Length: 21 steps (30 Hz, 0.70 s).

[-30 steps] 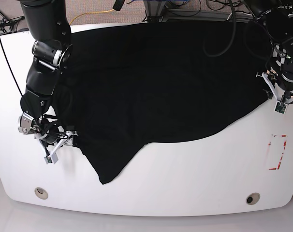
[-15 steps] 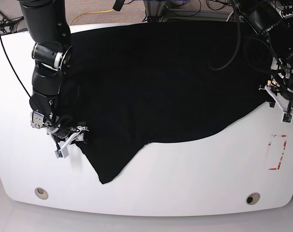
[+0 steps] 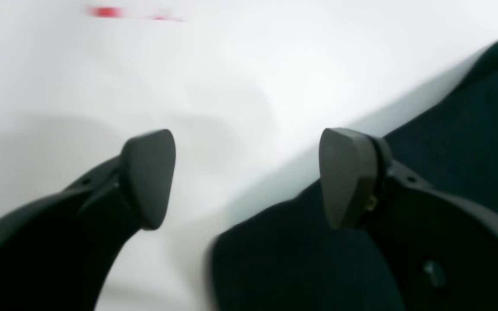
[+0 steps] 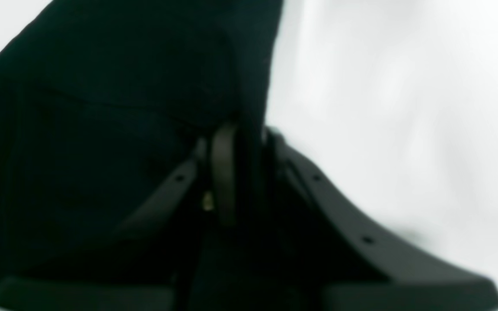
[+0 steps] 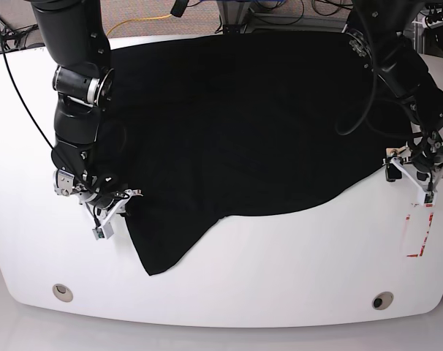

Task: Fold the T-shirt properly
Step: 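Move both grippers down along the shirt sides toward the hem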

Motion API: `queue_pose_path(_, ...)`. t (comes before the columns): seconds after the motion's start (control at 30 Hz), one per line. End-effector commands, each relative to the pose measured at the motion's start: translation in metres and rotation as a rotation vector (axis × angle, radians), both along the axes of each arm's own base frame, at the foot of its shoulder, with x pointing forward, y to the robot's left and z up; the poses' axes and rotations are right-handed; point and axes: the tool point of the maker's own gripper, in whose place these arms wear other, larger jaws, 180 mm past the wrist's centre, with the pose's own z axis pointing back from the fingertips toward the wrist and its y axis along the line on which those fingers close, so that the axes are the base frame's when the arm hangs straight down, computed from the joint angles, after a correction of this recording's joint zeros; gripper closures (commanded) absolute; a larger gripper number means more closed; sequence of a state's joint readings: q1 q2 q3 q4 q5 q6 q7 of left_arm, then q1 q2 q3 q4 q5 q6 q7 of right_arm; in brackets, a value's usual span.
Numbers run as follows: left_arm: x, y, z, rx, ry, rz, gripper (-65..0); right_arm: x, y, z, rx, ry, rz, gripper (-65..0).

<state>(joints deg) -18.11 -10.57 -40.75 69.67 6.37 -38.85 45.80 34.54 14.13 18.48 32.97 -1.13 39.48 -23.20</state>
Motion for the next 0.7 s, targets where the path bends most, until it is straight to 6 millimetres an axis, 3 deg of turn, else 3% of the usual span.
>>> queue_pose_path(0.0, 0.010, 0.004, 0.009, -0.008, -0.033, 0.000, -48.8, 0.013, -0.005, 0.019, -0.010, -0.038, 0.005, -7.0)
queue_pose_path(0.13, 0.008, 0.002, 0.005, -0.014, -0.025, -0.002, -48.9, 0.013, -0.005, 0.018, -0.012, -0.036, 0.006, -7.0)
queue_pose_path(0.33, 0.005, -0.022, -0.009, 0.013, 0.063, -0.103, -46.7, 0.012, -0.005, 0.017, -0.012, -0.036, 0.006, -7.0)
queue_pose_path(0.4, 0.004, -0.027, -0.012, 0.019, 0.077, -0.122, -41.5, 0.012, -0.005, 0.017, -0.012, -0.036, 0.006, -7.0)
queue_pose_path(0.57, 0.006, -0.041, -0.017, 0.041, 0.105, -0.180, -20.4, 0.013, -0.005, 0.018, -0.011, -0.036, 0.005, -7.1)
queue_pose_path(0.67, -0.004, -0.048, -0.029, 0.048, 0.142, -0.210, -16.1, 0.013, -0.005, 0.018, -0.011, -0.036, 0.005, -7.1)
